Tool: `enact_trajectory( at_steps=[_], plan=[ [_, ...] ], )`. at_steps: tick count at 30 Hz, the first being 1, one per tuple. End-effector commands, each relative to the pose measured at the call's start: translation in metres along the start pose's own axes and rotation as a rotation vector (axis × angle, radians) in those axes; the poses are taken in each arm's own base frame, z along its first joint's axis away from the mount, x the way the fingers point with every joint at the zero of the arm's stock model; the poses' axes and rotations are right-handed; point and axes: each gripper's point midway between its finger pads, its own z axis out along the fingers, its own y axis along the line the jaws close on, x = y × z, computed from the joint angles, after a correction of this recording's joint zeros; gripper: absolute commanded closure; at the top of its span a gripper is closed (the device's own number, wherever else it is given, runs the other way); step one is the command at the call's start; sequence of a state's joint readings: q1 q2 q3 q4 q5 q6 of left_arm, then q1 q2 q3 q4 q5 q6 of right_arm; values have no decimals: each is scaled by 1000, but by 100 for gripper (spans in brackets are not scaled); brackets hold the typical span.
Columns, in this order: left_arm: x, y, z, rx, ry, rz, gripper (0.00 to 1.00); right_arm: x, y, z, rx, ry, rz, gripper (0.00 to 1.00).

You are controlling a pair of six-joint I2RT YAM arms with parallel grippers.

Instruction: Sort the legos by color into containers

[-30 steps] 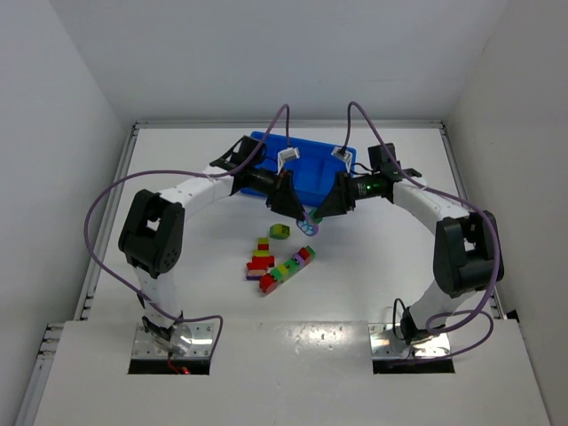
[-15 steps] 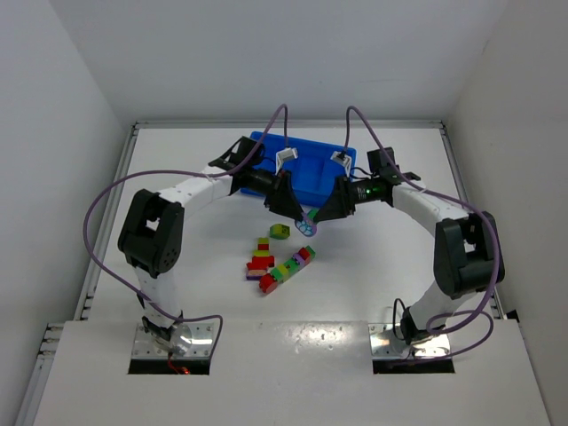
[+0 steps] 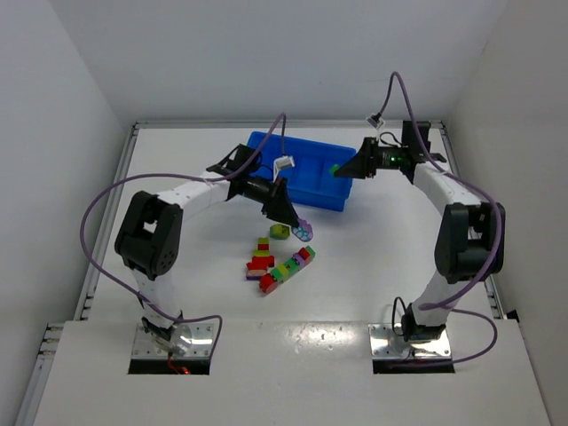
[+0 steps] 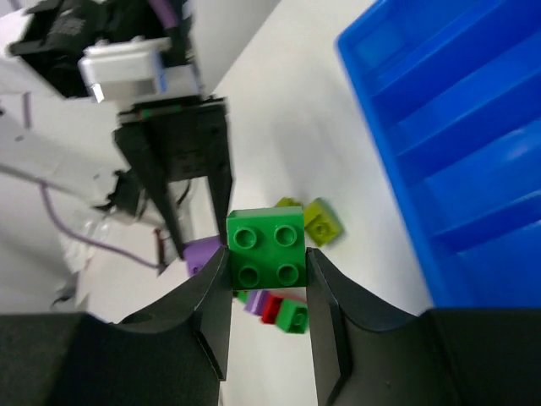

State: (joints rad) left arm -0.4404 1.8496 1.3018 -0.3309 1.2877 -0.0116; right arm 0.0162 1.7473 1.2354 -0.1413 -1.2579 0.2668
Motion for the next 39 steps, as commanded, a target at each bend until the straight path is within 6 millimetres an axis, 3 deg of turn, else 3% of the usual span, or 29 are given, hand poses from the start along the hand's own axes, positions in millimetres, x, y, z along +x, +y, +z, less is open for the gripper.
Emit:
enact_trajectory(
  at_steps=[1, 5, 6, 7, 10, 12, 13, 15, 17, 18, 22, 24, 28, 33, 36, 39],
  plan=[
    [-17, -13, -11, -46, -28, 133, 100, -19, -16, 0, 82, -25, -63, 100],
    [-51, 8, -22, -261, -61, 199, 100, -11, -58, 1, 320, 23, -130, 100],
    [-60, 13, -25, -307, -79, 204, 100, -8, -77, 1, 424, 39, -136, 100],
    [-71, 26, -33, -413, -108, 208, 100, -8, -85, 0, 477, 43, -140, 100],
    [-115, 43, -51, -589, -209, 242, 100, -8, -123, -7, 665, 69, -175, 100],
    [-123, 65, -53, -654, -226, 200, 100, -17, -142, -11, 768, 53, -207, 100],
    [-138, 71, -59, -700, -253, 207, 100, -15, -152, -11, 790, 57, -203, 100],
    [-141, 86, -55, -728, -254, 188, 100, -24, -163, -11, 846, 53, -216, 100],
    [-156, 92, -57, -775, -276, 207, 100, -23, -179, -11, 902, 70, -223, 100],
    [-160, 96, -59, -792, -283, 209, 100, -33, -180, -7, 912, 60, -242, 100],
    [-168, 116, -57, -844, -289, 206, 100, -41, -198, -8, 989, 61, -264, 100],
    [-170, 126, -54, -869, -293, 197, 100, -43, -204, -3, 996, 64, -270, 93],
    [-176, 134, -48, -879, -291, 211, 100, -51, -208, 1, 1014, 71, -302, 90],
    [-182, 148, -40, -884, -287, 225, 100, -42, -217, 10, 1024, 116, -323, 59],
    [-194, 153, -35, -892, -302, 243, 100, -38, -221, 11, 1049, 129, -323, 48],
    [-193, 165, -30, -911, -292, 250, 100, -40, -221, 13, 1063, 130, -342, 41]
  ],
)
